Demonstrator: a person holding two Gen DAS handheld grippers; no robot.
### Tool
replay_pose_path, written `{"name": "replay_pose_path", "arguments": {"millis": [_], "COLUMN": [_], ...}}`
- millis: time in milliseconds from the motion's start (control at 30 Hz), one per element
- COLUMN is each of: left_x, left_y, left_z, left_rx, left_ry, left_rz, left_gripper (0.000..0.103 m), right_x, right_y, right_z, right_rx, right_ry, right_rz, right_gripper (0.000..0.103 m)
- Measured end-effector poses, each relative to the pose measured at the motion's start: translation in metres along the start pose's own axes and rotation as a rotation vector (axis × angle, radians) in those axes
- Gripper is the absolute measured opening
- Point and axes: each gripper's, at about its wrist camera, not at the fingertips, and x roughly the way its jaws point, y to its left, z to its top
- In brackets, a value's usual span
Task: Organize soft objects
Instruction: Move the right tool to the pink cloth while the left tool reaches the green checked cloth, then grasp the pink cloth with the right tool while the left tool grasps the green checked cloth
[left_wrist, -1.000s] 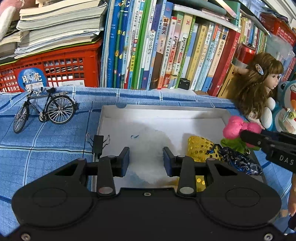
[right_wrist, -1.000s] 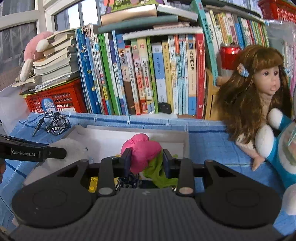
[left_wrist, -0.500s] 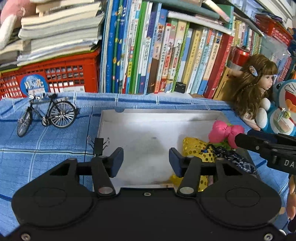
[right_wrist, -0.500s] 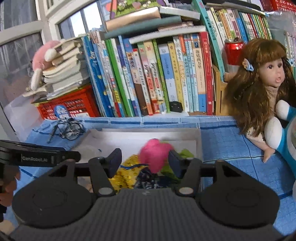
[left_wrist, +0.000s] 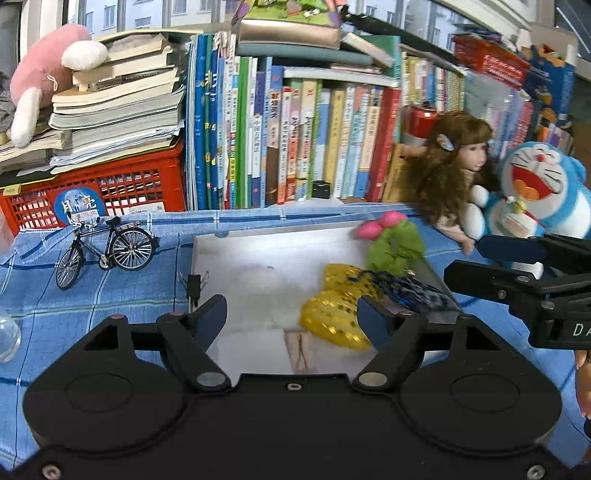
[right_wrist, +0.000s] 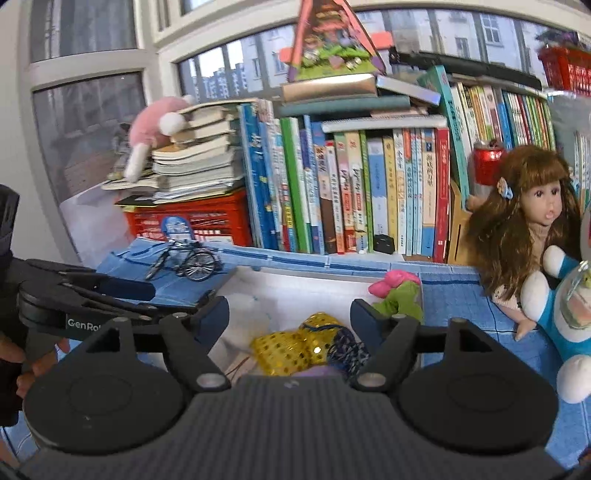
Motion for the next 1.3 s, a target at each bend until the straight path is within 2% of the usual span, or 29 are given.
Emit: {"name": "replay_pose_path", "arguments": {"millis": [167, 300, 433, 533, 700, 733, 800, 867, 1033, 1167, 1300], "left_x": [-0.03, -0.052, -0.069, -0.078, -0.087, -0.089, -0.09, -0.09, -0.088, -0.081, -0.068], "left_y": [-0.01, -0.018, -0.028, -0.036, -0.045, -0.047, -0.053, -0.059, -0.082, -0.105, -0.119], "left_z": [-0.019, -0.033, -0.048, -0.058, -0.076, -0.081, -0.089, -0.097, -0.117, -0.133, -0.143], "left_rx": [0.033, 0.059, 0.105, 0.153, 0.195, 0.214, 0.265, 0.324, 0.482, 0.612, 0.688], "left_ry": [-0.019, -0.033, -0.033, -0.015, 0.026, 0.037, 0.052, 0.06, 0.063, 0.059, 0.065], "left_rz": [-0.035, -0.069, -0.086, -0.104, -0.15, -0.156, -0.154, -0.15, -0.133, -0.105, -0.058], "left_gripper": [0.077, 0.078, 0.078, 0.077, 0.064, 0.062, 0.047, 0.042, 0.036, 0.035, 0.035], "right_x": [-0.03, -0.051, -0.062, -0.065, -0.065, -0.064, -0.063, -0.061, -0.054, -0.047, -0.039], "right_y": [0.013, 0.021, 0.021, 0.014, 0.009, 0.009, 0.009, 0.009, 0.009, 0.013, 0.018], "right_z": [-0.008, -0.012, -0.011, -0.009, -0.009, -0.01, -0.011, -0.013, -0.014, -0.014, -0.014], "right_rx": [-0.041, -0.066, -0.035, 0.022, 0.07, 0.072, 0.076, 0.083, 0.097, 0.103, 0.096], "right_ry": [-0.005, 0.023, 0.094, 0.152, 0.196, 0.198, 0.207, 0.222, 0.25, 0.273, 0.293], "right_rz": [0.015, -0.015, -0.071, -0.067, -0.064, -0.065, -0.067, -0.065, -0.052, -0.04, -0.033], "right_gripper": [0.085, 0.085, 0.085, 0.085, 0.085, 0.085, 0.085, 0.085, 0.085, 0.085, 0.085]}}
